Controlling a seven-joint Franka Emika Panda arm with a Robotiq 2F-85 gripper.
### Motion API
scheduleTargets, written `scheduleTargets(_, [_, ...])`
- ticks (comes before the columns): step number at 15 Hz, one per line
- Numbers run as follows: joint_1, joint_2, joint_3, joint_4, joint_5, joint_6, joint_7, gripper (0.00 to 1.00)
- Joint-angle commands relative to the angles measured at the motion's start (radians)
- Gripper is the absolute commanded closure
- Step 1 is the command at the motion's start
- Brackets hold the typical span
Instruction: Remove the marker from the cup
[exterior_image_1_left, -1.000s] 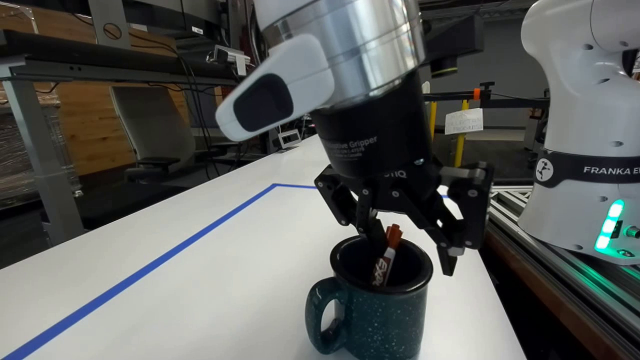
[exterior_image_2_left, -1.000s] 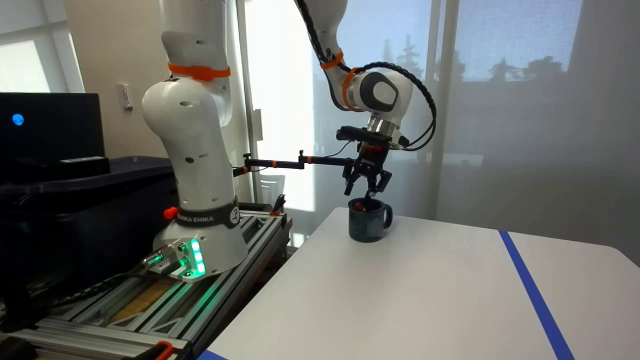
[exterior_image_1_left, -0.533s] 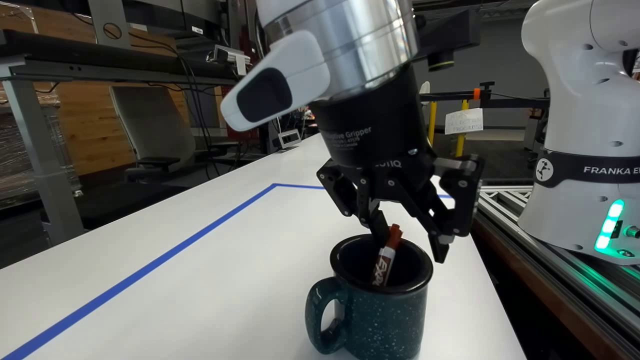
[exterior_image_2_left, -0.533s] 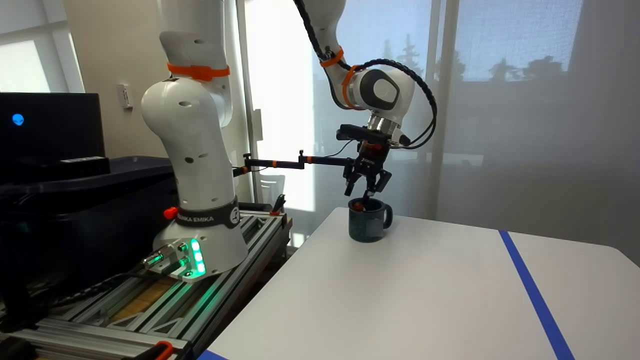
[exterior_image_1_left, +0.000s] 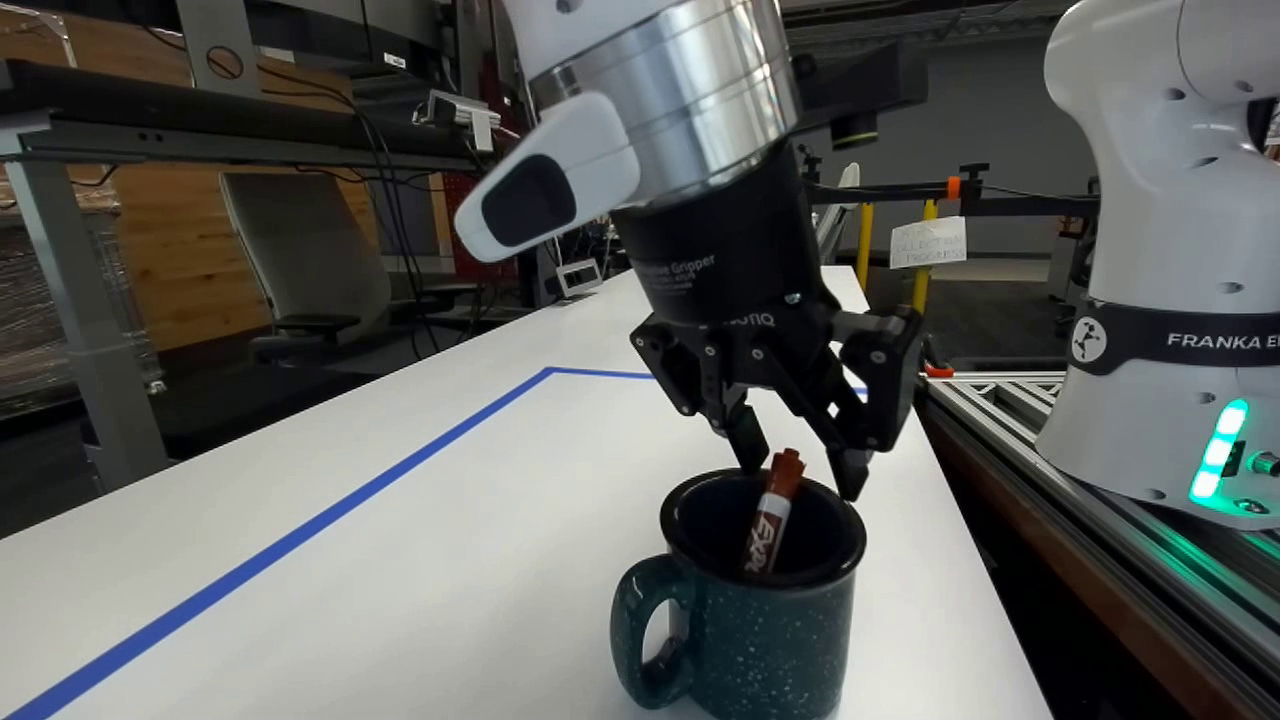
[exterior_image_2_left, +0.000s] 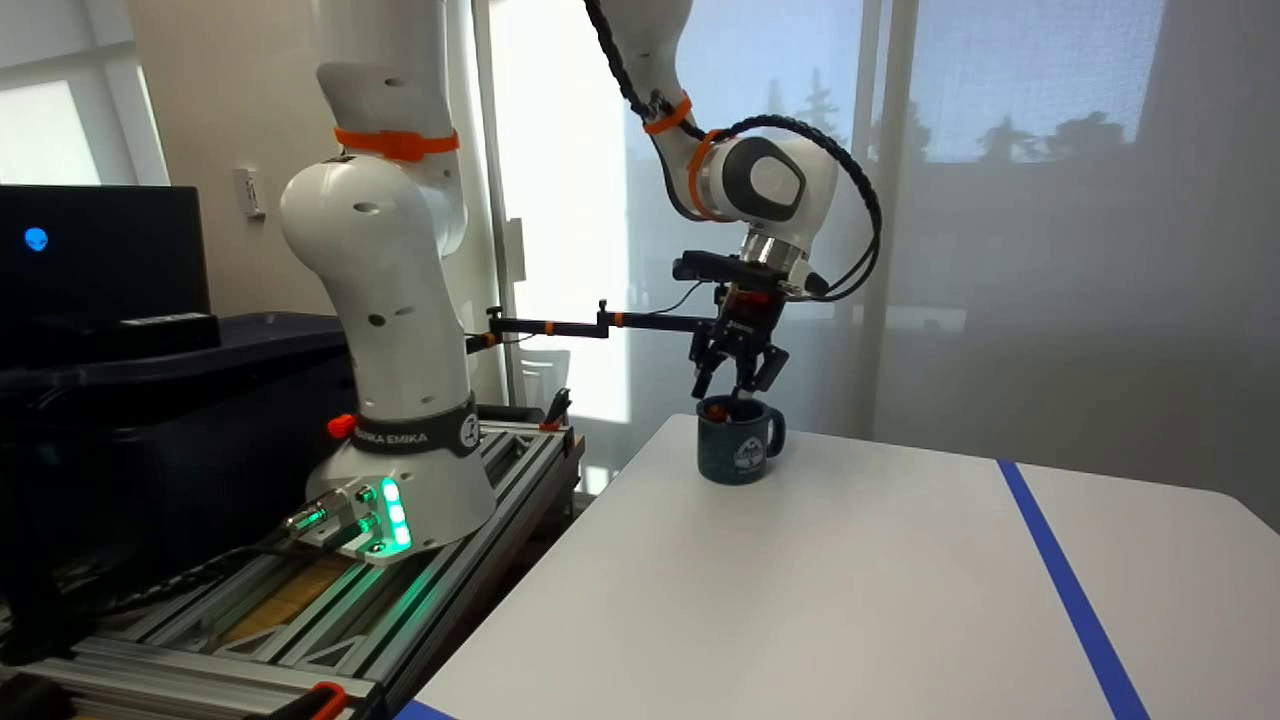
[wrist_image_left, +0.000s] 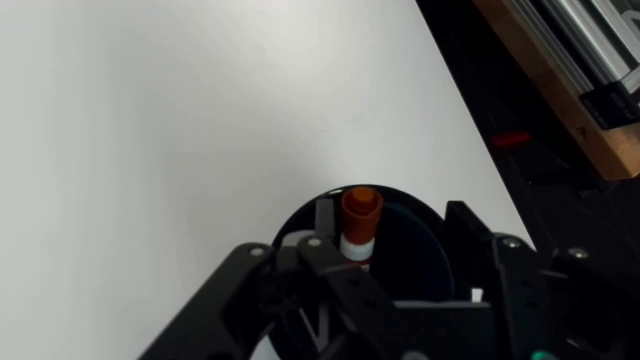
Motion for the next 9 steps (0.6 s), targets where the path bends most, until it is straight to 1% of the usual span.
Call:
scheduleTargets(1, [-0.001, -0.022, -0.001, -0.01, -0.025, -0.02, 0.024, 0.66])
scheduleTargets(2, [-0.002, -0.021, -0.002, -0.01, -0.026, -0.019, 0.023, 0.67])
scheduleTargets(5, [-0.001, -0.017, -0.003, -0.01, -0.025, -0.015, 0.023, 0.93])
scheduleTargets(7, [0.0, -0.015, -0.003, -0.009, -0.023, -0.013, 0.021, 0.97])
scheduleTargets(8, [0.0, -0.014, -0.002, -0.009, -0.025, -0.012, 0.022, 0.89])
scheduleTargets(9, [0.0, -0.014, -0.002, -0.009, -0.023, -0.012, 0.021, 0.85])
